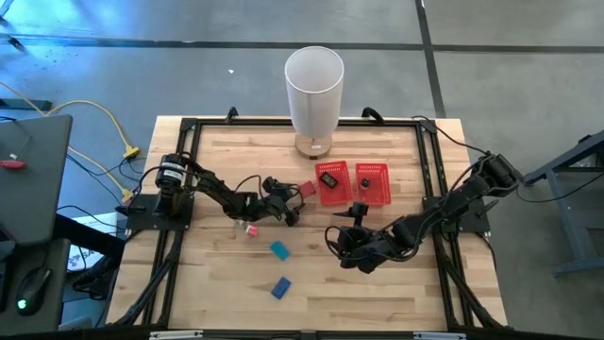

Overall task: Pick & Place Office items
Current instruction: Put the red charger adapter into the right red bin

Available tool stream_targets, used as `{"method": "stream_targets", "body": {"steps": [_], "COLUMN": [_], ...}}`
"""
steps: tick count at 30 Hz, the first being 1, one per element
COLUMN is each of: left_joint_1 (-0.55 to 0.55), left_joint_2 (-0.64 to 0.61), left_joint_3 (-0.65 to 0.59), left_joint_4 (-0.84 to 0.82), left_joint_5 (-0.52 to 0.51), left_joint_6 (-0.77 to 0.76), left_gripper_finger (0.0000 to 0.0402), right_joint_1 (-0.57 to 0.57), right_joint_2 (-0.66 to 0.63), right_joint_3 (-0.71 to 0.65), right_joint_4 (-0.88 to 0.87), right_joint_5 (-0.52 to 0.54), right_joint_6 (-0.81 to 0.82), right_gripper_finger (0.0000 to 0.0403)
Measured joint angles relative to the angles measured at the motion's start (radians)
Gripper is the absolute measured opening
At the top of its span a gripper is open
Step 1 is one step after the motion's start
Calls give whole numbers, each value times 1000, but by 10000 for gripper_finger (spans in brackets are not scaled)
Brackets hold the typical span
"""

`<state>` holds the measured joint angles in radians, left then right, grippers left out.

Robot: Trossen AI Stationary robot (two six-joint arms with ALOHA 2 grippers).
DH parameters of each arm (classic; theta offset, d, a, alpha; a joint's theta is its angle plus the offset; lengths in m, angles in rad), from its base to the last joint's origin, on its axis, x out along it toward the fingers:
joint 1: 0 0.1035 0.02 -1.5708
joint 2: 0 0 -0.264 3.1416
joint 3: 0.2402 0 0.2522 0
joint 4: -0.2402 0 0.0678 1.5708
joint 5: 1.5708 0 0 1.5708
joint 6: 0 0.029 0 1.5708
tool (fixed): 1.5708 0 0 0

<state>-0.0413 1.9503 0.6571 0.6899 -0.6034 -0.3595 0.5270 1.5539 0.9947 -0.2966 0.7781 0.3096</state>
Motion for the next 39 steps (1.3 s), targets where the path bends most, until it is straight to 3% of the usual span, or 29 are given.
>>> {"method": "stream_targets", "body": {"steps": [9, 39], "left_joint_1": [45, 76], "left_joint_2": [0, 17], "left_joint_3": [-1, 0], "left_joint_4": [38, 163], "left_joint_5": [70, 111], "left_joint_6": [31, 78], "left_gripper_finger": [396, 396], "right_joint_1": [0, -26], "right_joint_2": [0, 0], "right_joint_3": [0, 0], "right_joint_4": [0, 1], "right_joint_5": [0, -27], "right_joint_6": [0, 3], "right_gripper_finger": [371, 371]}}
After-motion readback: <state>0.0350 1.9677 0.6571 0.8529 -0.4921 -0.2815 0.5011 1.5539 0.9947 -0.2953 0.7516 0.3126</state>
